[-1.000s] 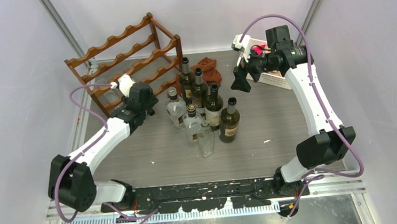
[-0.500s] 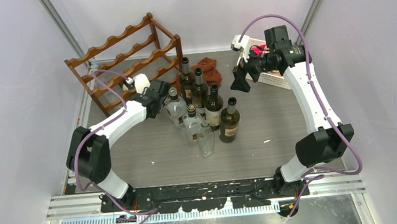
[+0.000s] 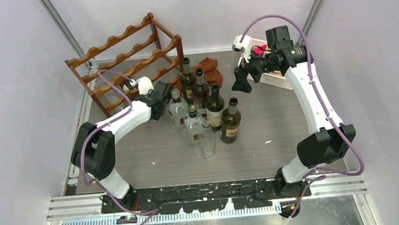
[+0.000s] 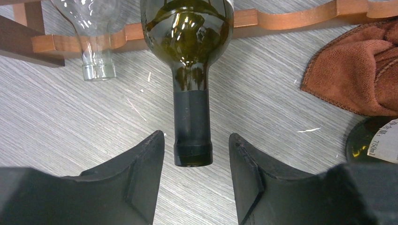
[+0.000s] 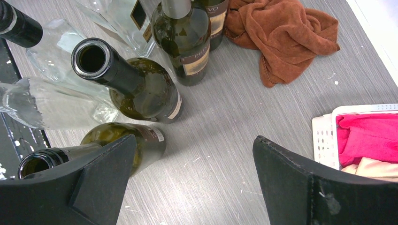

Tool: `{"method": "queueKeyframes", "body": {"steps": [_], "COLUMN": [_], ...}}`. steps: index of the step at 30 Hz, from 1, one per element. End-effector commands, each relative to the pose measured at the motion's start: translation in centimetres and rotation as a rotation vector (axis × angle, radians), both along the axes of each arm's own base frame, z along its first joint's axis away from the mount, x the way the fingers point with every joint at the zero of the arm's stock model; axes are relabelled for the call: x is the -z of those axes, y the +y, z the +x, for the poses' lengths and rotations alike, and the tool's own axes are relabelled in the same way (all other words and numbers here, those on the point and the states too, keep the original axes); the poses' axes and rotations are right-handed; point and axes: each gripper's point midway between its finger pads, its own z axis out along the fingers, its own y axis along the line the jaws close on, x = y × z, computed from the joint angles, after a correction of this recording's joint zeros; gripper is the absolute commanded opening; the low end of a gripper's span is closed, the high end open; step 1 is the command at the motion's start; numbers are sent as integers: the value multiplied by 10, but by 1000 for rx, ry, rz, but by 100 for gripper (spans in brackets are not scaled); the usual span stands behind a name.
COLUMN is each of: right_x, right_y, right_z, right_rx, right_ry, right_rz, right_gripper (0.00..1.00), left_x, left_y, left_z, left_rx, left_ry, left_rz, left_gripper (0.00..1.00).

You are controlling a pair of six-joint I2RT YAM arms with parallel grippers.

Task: Put the wine bottle on the wine rack
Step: Place the wine bottle in the wine rack.

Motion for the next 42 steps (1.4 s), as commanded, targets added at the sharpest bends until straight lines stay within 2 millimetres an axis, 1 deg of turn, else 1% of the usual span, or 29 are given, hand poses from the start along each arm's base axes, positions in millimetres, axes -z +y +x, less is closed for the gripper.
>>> {"method": "queueKeyframes", "body": {"steps": [1,4,8,11,15,19,23,25,28,32,34,35,36,39,42], "right_x": [-21,-21,-21,-21,-21,-22,-29,-37,-56,-93,-110,-117,-123,-133,-133], "right_y": [1,1,1,1,0,1,4,8,16,28,36,39,43,59,72], "right_z": [2,2,1,1,0,0,-3,-4,-7,-10,-16,-19,-24,-44,-70], "right_rx": [-8,-8,-8,-7,-7,-11,-28,-44,-63,-73,-85,-99,-119,-193,-290], "right_ry": [-62,-63,-61,-61,-59,-58,-66,-84,-116,-180,-202,-214,-224,-233,-261], "right_rz": [18,18,17,16,16,21,36,51,88,179,223,239,252,278,284], "right_gripper": [100,100,100,100,100,100,100,100,100,100,100,100,100,100,100], "left_x": [2,1,-7,-16,-37,-61,-86,-100,-126,-168,-195,-206,-218,-233,-243], "left_y": [4,7,11,10,4,2,1,-2,-10,-23,-29,-33,-38,-48,-65], "left_z": [1,2,5,9,17,21,13,6,-9,-33,-45,-53,-64,-85,-102], "left_rx": [-43,-50,-61,-53,-25,-17,9,61,212,501,661,747,869,1090,1266], "left_ry": [-33,-39,-58,-74,-110,-149,-170,-182,-203,-294,-381,-416,-458,-518,-573], "left_rz": [7,-9,-47,-79,-160,-210,-240,-257,-269,-240,-208,-191,-156,-103,-114], "left_gripper": [53,53,53,55,58,59,58,58,58,60,66,68,69,73,74]}}
